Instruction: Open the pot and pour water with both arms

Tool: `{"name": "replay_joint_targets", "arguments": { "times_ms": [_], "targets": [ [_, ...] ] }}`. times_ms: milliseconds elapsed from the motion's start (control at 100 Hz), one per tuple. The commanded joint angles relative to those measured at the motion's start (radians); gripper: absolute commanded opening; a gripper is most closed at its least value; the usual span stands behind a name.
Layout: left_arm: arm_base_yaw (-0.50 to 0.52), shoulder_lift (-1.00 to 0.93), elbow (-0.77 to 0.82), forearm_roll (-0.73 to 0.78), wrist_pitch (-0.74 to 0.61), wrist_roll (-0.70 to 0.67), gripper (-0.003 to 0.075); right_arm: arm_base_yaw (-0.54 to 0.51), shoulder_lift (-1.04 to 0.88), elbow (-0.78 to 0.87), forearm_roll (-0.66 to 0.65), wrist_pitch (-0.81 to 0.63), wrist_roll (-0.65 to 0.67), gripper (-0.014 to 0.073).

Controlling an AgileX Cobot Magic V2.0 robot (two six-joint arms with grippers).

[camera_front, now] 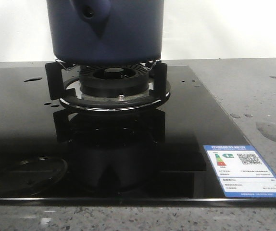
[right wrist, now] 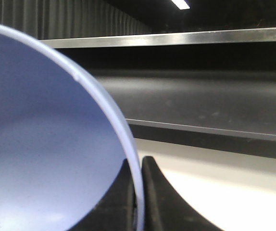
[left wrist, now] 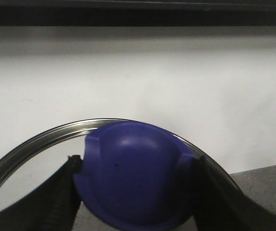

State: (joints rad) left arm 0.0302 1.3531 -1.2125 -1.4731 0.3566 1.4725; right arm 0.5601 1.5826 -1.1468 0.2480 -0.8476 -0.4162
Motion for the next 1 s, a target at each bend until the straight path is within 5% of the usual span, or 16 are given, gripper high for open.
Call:
{"name": "replay_joint_targets", "arguments": {
  "times_ms": [0,240,440,580,720,850,990],
  "targets": [
    [0.001,-0.037,-0.042,-0.048,0.003,-0.002,0.0348,0.003,-0.055,-0.03,-0.022,-0.088,-0.003,-0.0059],
    [0.001,-0.037,-0.042,-0.057,0.067,-0.002,0.0348,-0.002,-0.106,-0.038,-0.017,0.036,-0.005,-0.0058],
    [-0.001,-0.037,-0.042,-0.092,0.224,-0.002,0.0348,-0.098,-0.228,-0.123,0.012,0.572,-0.007,-0.0055],
    [-0.001,-0.037,-0.042,-0.147,0.334,-0.002,0.0348,-0.258,-0.284,-0.217,0.064,1.075,0.006,-0.0055],
    [-0.015,-0.037,-0.042,-0.202,0.403,-0.002,0.0348,-0.45,-0.288,-0.281,0.063,1.534,0.155,-0.0055],
    [-0.069,-0.035,-0.042,-0.209,0.405,0.026,0.0348,-0.573,-0.284,-0.276,0.057,1.79,0.21,-0.0055],
    [-0.151,-0.035,-0.042,-0.209,0.377,0.069,0.0348,-0.663,-0.284,-0.215,0.039,1.864,0.22,-0.0055]
  ]
}}
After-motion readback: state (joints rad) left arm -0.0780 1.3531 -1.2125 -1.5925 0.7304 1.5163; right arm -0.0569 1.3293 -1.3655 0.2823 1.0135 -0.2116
